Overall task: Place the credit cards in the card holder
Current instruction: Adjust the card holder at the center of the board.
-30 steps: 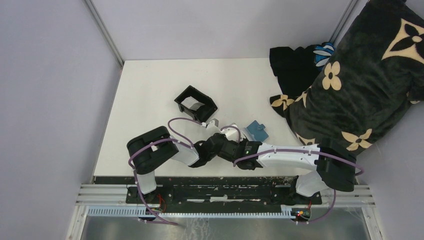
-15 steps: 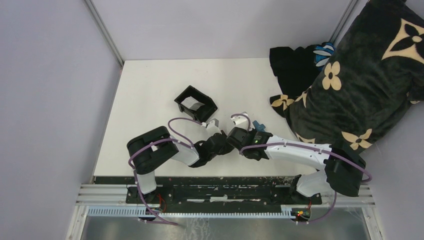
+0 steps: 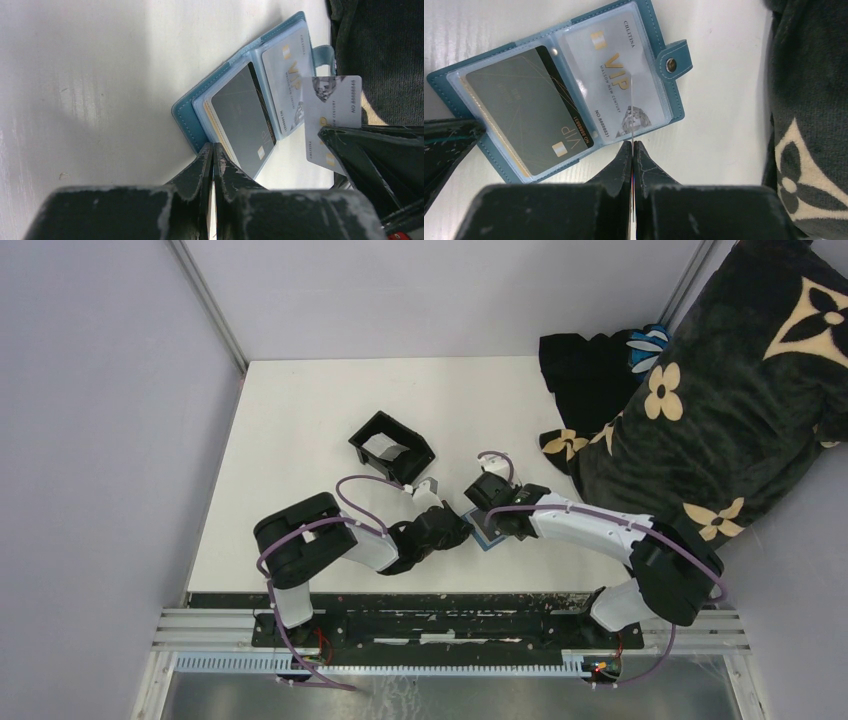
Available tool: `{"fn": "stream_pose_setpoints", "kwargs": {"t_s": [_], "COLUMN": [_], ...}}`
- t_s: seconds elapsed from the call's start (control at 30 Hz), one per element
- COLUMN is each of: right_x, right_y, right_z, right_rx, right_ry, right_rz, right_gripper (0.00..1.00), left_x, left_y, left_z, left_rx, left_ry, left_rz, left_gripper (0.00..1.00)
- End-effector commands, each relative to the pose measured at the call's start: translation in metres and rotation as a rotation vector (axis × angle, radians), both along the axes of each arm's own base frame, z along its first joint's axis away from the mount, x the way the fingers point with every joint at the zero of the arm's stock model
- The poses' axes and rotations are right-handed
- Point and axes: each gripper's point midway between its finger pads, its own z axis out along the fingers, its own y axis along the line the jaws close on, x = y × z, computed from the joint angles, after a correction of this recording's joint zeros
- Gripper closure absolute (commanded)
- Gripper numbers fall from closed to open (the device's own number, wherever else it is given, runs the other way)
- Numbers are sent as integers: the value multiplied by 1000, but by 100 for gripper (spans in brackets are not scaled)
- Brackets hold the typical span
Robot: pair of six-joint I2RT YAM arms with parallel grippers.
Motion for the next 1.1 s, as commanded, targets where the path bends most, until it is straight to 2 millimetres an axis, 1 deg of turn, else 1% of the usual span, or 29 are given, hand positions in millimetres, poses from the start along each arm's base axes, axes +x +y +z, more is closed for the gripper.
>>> {"fn": "stream_pose_setpoints", "kwargs": {"t_s": [0.0,0.17,0.37,0.53,0.73,0.93,1.07], "right_x": [16,18,21,21,10,0,-5], "right_y": [20,25,32,41,58,73,82], "right_z": [7,10,9,23,33,28,21], "right_rx": [86,106,122,186,235,232,226], "right_ry": [-2,-1,28,9,13,18,25], "right_rz": [12,23,38,70,141,174,187], "right_gripper": [99,99,99,99,99,99,99], "left_x": [-2,3,6,8,9,8,7], "left_y": [20,23,30,36,34,33,32], "left_z": [-23,-16,-15,-14,-16,-17,-17], "left_rx": [134,154,175,184,183,167,158], "left_ry": [14,-14,-24,-30,-26,-21,-17], "left_rz": [26,34,40,49,45,43,40], "left_gripper": [90,90,91,91,91,91,91]}}
